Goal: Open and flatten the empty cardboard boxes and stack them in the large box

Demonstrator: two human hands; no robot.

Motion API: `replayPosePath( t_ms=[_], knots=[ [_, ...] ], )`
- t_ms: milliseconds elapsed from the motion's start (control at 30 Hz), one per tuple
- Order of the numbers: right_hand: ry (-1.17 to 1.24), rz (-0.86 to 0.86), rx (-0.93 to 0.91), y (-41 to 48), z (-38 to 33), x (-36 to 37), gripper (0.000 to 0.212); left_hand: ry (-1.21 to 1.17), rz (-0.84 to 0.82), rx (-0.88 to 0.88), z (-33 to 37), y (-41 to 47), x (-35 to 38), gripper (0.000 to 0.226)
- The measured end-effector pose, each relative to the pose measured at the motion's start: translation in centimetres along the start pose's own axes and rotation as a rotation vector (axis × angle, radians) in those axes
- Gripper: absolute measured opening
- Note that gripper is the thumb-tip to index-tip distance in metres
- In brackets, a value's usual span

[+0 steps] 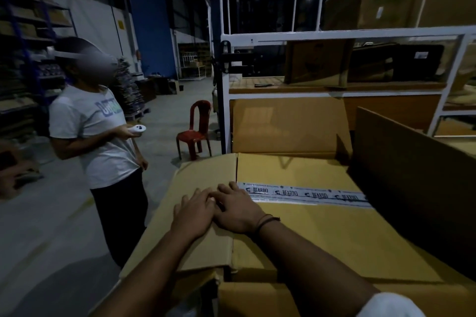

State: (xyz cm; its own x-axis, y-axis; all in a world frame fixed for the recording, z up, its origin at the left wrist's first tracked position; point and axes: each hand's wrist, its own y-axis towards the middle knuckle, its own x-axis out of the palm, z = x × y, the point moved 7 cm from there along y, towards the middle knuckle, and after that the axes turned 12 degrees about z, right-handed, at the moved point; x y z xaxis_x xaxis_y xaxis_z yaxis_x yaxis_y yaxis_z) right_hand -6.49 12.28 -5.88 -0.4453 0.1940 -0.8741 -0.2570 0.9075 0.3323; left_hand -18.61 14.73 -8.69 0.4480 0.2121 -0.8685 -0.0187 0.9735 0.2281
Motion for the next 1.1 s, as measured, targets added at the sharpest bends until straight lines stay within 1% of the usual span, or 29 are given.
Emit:
replayPosePath(
  t_ms=[67,167,233,333,400,467,533,600,667,733,833,967,1100],
  knots=[
    [0.03,0.0,0.0,-0.1,0.5,-0.2,0.058,0.022,-0.015,-0.017,0.4,0.5,0.2,0.052],
    [0.015,0.004,0.05,-0.7,2.0,-0.9,0.063,0.059,-0.039,-0.037,1.8,0.6,0.6,0.06],
    [-0.01,0.018,0.077,-1.7,3.4,-2.0,0.064,0.089,-0.022,0.006,3.6,0.7,0.9,0.063],
    [-0.066,0.009,0.099,-3.8,7.1,-4.0,0.065,0.148,0.014,0.209,7.7,0.2,2.2,0.061],
    [-0.116,-0.005,0.124,-5.4,10.3,-5.4,0.068,0.136,0.02,0.362,10.9,-0.8,3.5,0.057],
    [-0.158,-0.025,0.165,-7.0,13.6,-6.6,0.068,0.105,-0.022,0.432,13.5,-1.9,4.9,0.06],
    [-0.203,-0.046,0.207,-8.5,16.4,-7.9,0.073,0.13,-0.066,0.446,15.0,-2.5,6.5,0.069],
    [-0.235,-0.066,0.233,-9.8,18.9,-9.0,0.077,0.213,-0.061,0.452,15.4,-2.5,7.6,0.074],
    [-0.271,-0.074,0.235,-10.9,20.9,-10.0,0.068,0.249,-0.046,0.438,15.3,-2.4,8.0,0.069],
    [-0.299,-0.07,0.228,-11.6,22.3,-10.9,0.064,0.263,-0.035,0.434,15.4,-2.1,8.0,0.063],
    [-0.315,-0.082,0.212,-12.3,23.0,-11.4,0.062,0.268,-0.047,0.436,15.8,-1.7,7.6,0.06],
    [-0.3,-0.091,0.212,-12.5,23.1,-11.2,0.058,0.206,-0.096,0.394,15.7,-1.7,7.0,0.055],
    [-0.259,-0.124,0.241,-12.6,23.4,-10.6,0.053,0.236,-0.138,0.351,15.2,-2.4,8.0,0.064]
  ],
)
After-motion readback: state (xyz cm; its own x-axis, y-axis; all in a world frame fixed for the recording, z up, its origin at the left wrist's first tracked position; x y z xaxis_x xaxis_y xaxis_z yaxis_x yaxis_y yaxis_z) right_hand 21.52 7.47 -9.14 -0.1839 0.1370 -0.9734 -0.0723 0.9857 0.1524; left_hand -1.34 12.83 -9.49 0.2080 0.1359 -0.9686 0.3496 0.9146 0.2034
